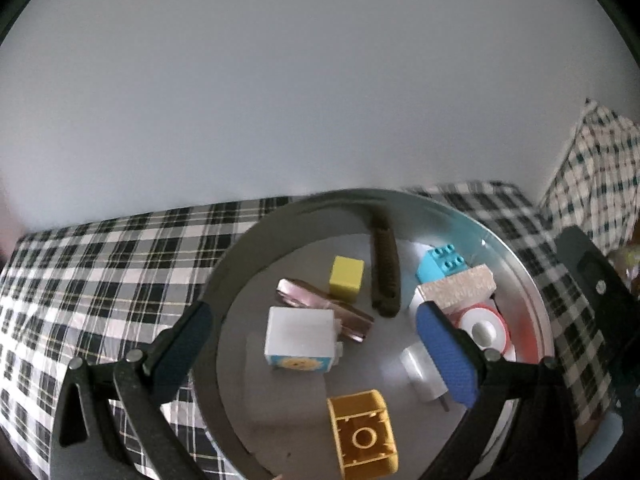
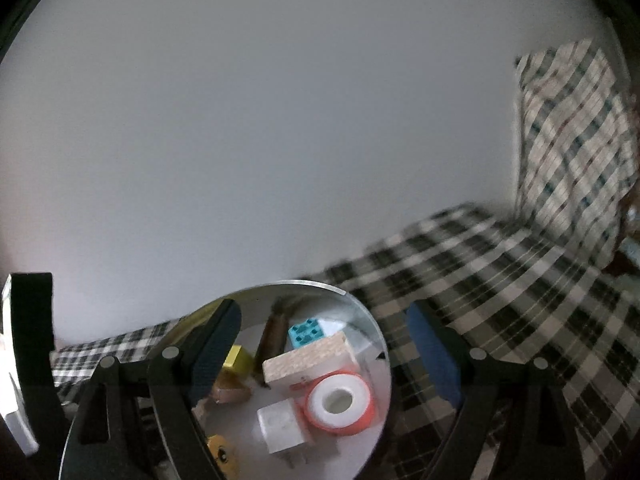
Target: Organize rigid objects
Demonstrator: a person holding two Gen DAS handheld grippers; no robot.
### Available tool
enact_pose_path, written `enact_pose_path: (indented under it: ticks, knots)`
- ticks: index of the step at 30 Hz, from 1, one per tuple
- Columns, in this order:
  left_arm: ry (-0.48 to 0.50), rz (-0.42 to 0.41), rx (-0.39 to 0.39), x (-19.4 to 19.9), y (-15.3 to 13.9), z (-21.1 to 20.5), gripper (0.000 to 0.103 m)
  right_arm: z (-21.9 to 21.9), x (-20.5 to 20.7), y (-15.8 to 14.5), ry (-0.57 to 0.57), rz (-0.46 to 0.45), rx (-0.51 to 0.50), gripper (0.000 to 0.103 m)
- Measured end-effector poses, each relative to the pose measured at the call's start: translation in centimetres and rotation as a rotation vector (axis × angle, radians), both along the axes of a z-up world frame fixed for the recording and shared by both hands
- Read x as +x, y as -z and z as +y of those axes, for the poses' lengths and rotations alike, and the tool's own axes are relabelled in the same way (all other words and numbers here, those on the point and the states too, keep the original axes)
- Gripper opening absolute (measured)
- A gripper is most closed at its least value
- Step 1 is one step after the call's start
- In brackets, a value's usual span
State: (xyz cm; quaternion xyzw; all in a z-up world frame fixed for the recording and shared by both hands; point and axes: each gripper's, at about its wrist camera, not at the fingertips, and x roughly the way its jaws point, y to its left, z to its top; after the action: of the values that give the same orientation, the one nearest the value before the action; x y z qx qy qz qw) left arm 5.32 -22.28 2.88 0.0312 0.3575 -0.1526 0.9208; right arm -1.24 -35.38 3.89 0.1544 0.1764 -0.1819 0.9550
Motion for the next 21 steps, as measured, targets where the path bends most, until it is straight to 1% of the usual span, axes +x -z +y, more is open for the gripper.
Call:
enact_pose_path:
  ticks: [3,5,9,11,16,19,21]
  knots:
    - [-0.003,-0.05,-0.002,-0.7,0.1,0.5,0.103,1.4,-1.3,0.0,0.04,-0.078,-0.082,0.087]
    - [-0.01,-0.08,-0.009,-1.1,0.2,0.8,0.103,2.3,-2.1,-0.1,0.059,-0.117,-0.128,0.093]
    - [-0.021,-0.106,-0.065,-1.7,0.2,1.6,0.103,3.7,-3.1,-0.2,0.081,-0.171,-0.204,0.094]
    - [-0.021,-0.124,-0.073,-1.9,0.2,1.7,0.103,4.1,-3.5,0.1,0.08,-0.187,-0.221,0.094]
    - [-0.045,-0.203,-0.07,-3.0,0.5,2.1,0.103,4.5,-3.9,1.0,0.075,-0.189,-0.248,0.094]
    - [-0.059,-0.24,-0.066,-3.6,0.7,2.2,0.103,5.0,-4.6,1.1,0.077,-0.221,-0.249,0.094]
    - [-0.065,-0.271,-0.057,-4.1,0.7,2.3,0.103,5.4,-5.0,1.1,0.078,-0.237,-0.273,0.094]
